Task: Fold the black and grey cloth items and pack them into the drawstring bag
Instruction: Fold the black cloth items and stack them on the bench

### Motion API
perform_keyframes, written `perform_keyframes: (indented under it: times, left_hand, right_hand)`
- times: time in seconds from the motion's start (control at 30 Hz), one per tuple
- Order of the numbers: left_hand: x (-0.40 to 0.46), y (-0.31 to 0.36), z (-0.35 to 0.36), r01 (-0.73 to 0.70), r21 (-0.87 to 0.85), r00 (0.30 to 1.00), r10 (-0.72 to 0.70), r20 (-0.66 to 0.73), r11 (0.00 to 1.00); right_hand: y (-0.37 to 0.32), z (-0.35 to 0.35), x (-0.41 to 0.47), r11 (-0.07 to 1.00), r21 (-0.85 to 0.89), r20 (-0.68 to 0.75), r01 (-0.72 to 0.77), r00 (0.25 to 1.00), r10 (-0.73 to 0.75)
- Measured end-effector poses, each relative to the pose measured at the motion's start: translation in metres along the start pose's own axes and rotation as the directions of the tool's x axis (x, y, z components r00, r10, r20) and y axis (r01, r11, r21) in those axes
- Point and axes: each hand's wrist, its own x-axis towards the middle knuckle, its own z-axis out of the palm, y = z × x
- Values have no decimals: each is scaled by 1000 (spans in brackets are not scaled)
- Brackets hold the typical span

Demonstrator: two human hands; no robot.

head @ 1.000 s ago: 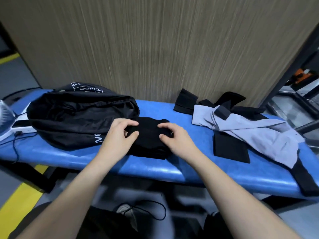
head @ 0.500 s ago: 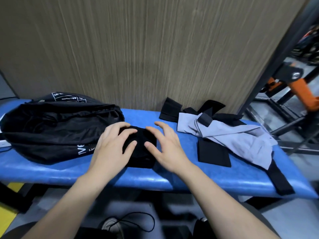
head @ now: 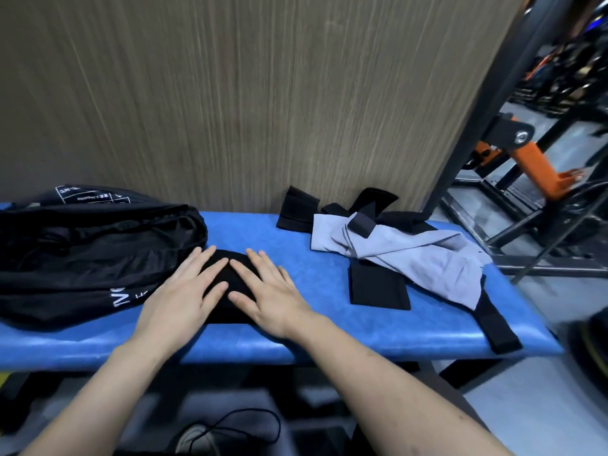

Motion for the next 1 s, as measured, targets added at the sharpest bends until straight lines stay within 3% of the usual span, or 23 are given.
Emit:
perform_keyframes:
  times: [0.27,0.5,0.7,1.0]
  left_hand:
    - [12,-19,-7,-33,28,998,32,61,999]
    - [16,-11,-14,-122,139,992,126,-20,983]
    - [27,41,-33,-158,71,964,169,-205,985]
    - [76,149,16,-284,-24,955,281,-98,958]
  right_hand:
    - [-7,2,16,1000,21,0,-10,1000,10]
    - [0,-18,0,997,64,-64,34,998,-30]
    - [27,-60,-24,998,57,-241,-15,970,29]
    - [102,-119,-82,983,-88,-404,-159,908,111]
